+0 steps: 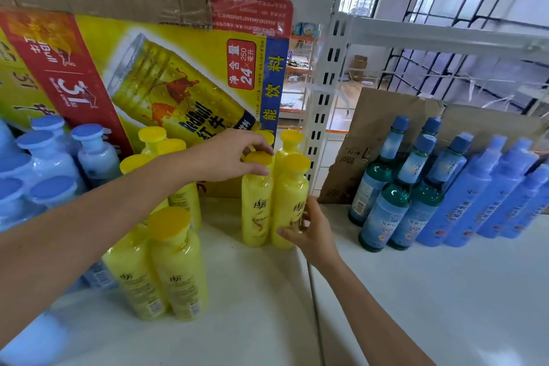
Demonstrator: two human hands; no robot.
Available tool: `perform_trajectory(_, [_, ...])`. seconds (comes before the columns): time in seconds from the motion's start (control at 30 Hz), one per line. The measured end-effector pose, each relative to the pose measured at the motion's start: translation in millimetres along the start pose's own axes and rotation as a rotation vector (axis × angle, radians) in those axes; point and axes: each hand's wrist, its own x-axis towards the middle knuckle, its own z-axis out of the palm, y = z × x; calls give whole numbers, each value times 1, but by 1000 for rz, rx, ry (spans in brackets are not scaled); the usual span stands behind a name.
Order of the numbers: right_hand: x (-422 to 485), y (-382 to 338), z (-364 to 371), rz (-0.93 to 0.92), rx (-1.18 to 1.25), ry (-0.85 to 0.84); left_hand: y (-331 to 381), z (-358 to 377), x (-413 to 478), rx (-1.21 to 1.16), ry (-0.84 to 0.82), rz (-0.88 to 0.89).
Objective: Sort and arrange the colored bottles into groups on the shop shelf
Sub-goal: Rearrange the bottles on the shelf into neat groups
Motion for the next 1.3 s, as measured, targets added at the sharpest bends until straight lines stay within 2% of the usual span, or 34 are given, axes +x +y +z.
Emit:
perform_trajectory(0.23, [-10,6,18,-38,-179,214,1,1,-1,-13,-37,32])
perform_trajectory(0.47, [-15,10,14,54,-83,103,0,1,-1,45,-52,52])
perform_trajectory(0.8, [-12,12,21,96,-55,162,1,1,3,80,18,45])
perform_trajectory(1.3, [-1,3,22,120,-202,131,-8,7,15,118,-1,55])
